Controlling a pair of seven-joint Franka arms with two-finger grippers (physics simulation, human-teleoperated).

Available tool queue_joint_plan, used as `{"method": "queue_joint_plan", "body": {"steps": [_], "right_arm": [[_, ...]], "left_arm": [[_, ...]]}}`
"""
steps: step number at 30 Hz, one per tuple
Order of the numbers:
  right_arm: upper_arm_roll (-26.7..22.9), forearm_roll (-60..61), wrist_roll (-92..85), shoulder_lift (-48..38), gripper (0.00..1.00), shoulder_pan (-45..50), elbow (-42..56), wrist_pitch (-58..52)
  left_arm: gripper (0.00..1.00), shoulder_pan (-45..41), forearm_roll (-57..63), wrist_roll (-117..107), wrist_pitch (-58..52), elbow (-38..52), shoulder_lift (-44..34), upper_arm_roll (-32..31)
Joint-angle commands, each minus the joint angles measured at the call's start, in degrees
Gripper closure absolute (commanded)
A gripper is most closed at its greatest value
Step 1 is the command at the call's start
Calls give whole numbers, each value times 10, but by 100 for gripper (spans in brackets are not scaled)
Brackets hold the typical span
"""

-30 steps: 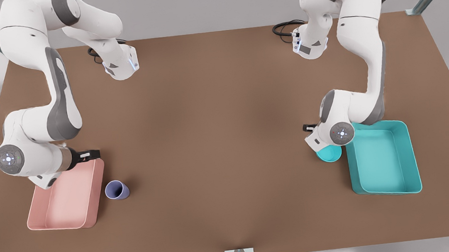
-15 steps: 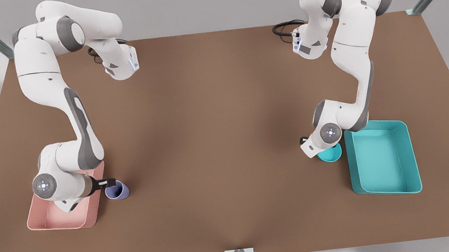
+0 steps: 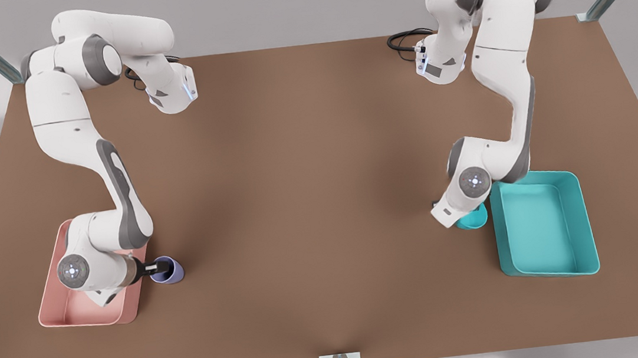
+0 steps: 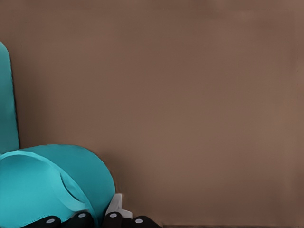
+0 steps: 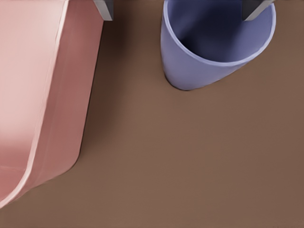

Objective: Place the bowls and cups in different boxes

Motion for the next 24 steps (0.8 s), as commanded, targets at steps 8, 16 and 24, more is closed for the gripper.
{"method": "queue_joint_plan", "body": {"steps": [8, 16, 24], "right_arm": [[0, 1, 23, 17, 6, -2, -4, 20], [0, 1, 24, 21, 35, 2, -15, 16], [1, 3, 23, 25, 79, 2, -11, 13]], "left_arm": [[79, 120, 71, -81, -154, 77, -2, 26], [79, 156, 70, -81, 13, 80, 101, 39], [0, 164, 65, -81, 27, 83, 106, 39]]}}
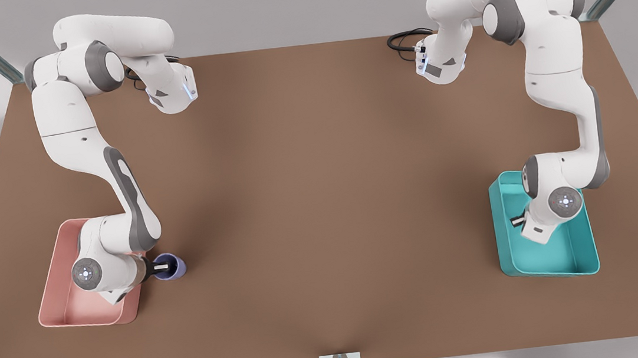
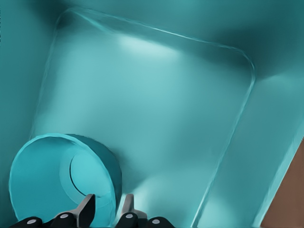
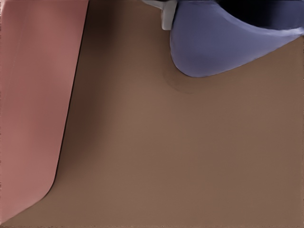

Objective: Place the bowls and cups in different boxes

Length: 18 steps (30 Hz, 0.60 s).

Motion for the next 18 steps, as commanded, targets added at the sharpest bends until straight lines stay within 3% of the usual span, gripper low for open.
{"method": "queue_joint_plan", "body": {"steps": [1, 4, 6, 8, 10, 13, 18], "right_arm": [[0, 1, 9, -2, 79, -1, 4, -4], [6, 0, -6, -65, 79, -5, 8, -62], [5, 4, -86, -118, 79, -30, 11, -117], [0, 4, -175, -157, 79, -56, 33, -164], [-7, -9, -211, -158, 79, -81, 38, -164], [-45, -14, -237, -108, 79, -97, 66, -158], [-46, -14, -247, -23, 79, -121, 82, -72]], "left_arm": [[0, -4, -14, -25, -42, 1, -40, 0], [0, -26, -99, -23, -301, 28, -191, -62], [0, -48, -100, -20, -445, 86, -229, -107], [0, -65, -101, 47, -522, 123, -256, -119], [0, -80, -101, -4, -562, 191, -229, -118], [0, -84, -101, -3, -566, 191, -229, -119], [0, -87, -102, -3, -595, 189, -217, -127]]}}
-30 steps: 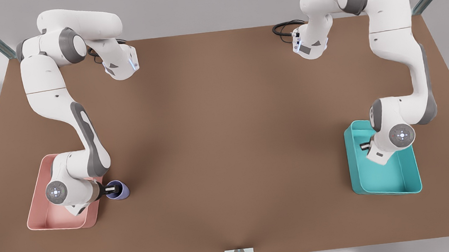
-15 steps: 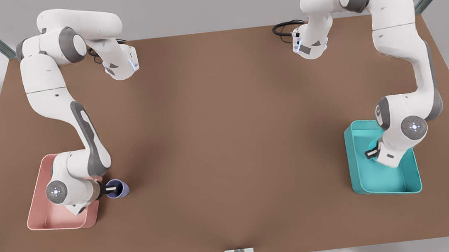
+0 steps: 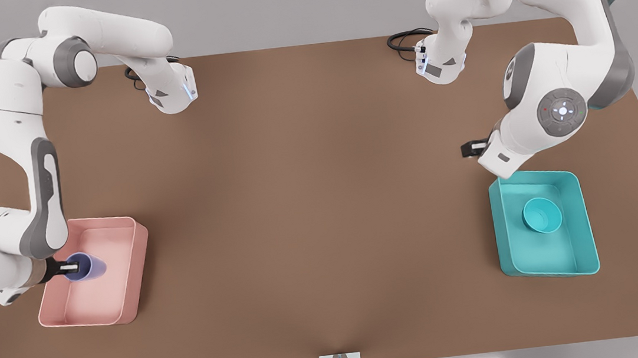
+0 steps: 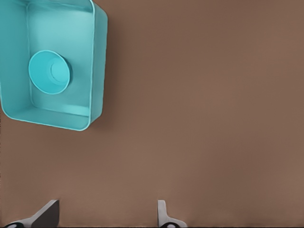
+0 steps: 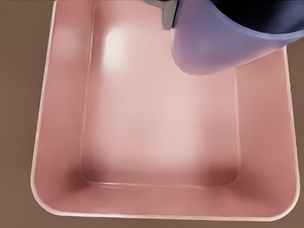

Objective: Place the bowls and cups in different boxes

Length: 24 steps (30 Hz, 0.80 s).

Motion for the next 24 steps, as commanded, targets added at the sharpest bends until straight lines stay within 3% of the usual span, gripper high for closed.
{"method": "queue_joint_plan", "body": {"steps": [1, 7, 8, 9, 10, 11, 19, 24], "right_arm": [[0, -3, -129, 17, 79, -2, 1, 50], [1, -2, -127, 42, 79, -2, -1, 83], [1, -3, -125, 42, 53, -1, -2, 83], [1, -3, -123, 44, 35, 0, -3, 83], [1, 0, -121, 47, 4, 0, -5, 83], [1, 0, -121, 48, 0, -1, -4, 84], [6, 4, -120, 32, 0, 1, -4, 68], [48, 14, -28, -159, 0, 9, -3, -204]], "left_arm": [[0, 0, 1, -12, -65, 0, 0, -1], [0, 4, 3, -11, -65, 0, 0, 0], [0, 5, 4, -11, -64, 0, 3, 0], [0, 5, 4, -11, -64, 0, 3, 0], [0, 5, 4, -11, -64, 0, 4, 0], [0, 9, 4, -11, -64, 0, 4, 0], [0, 13, 6, -11, -62, -1, 7, 1], [0, 13, 7, -11, -62, 0, 7, 2]]}}
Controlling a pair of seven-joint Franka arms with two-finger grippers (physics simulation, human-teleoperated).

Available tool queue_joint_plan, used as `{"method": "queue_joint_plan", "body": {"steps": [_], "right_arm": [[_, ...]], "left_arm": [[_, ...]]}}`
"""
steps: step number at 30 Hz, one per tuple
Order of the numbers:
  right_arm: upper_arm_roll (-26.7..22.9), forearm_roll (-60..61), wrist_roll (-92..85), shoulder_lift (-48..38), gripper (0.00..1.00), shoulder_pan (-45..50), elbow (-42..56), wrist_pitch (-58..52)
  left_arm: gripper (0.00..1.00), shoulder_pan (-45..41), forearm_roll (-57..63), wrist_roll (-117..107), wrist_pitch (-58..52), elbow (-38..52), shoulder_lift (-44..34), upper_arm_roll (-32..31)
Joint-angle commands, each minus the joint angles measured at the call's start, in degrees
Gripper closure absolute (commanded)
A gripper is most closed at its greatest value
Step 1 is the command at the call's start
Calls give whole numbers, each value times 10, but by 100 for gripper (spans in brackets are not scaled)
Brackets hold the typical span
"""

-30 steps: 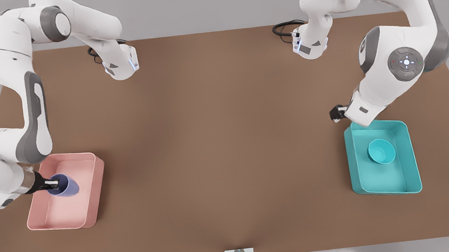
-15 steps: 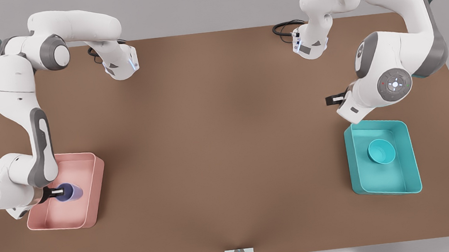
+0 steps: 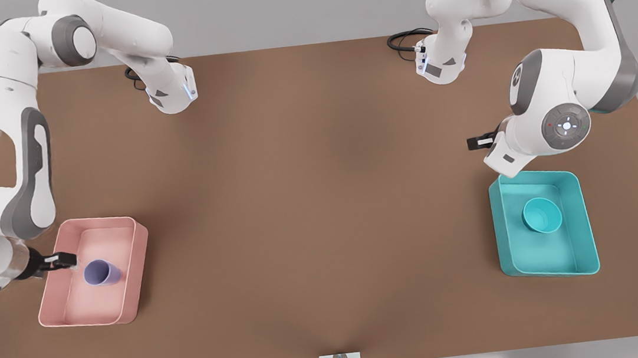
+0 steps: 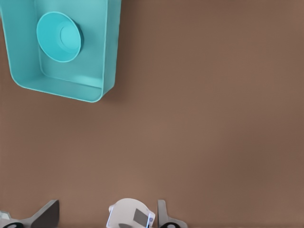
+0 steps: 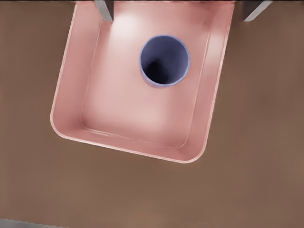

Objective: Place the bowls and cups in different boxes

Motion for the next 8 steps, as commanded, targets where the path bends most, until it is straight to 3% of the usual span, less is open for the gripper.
{"method": "queue_joint_plan", "body": {"steps": [1, 3, 4, 8], "right_arm": [[12, 6, 72, -67, 0, 4, -3, -195], [11, 1, 89, -146, 0, 35, -10, -224], [14, 5, 146, -185, 0, 38, -61, -215], [14, 16, 192, -198, 0, 38, -87, -204]], "left_arm": [[0, 0, 1, -3, -1, 0, -1, -1], [0, 0, 1, -2, 4, 0, 0, 0], [0, 1, 1, -2, 4, 0, 0, 0], [0, 3, 1, -2, 5, 0, -1, 0]]}}
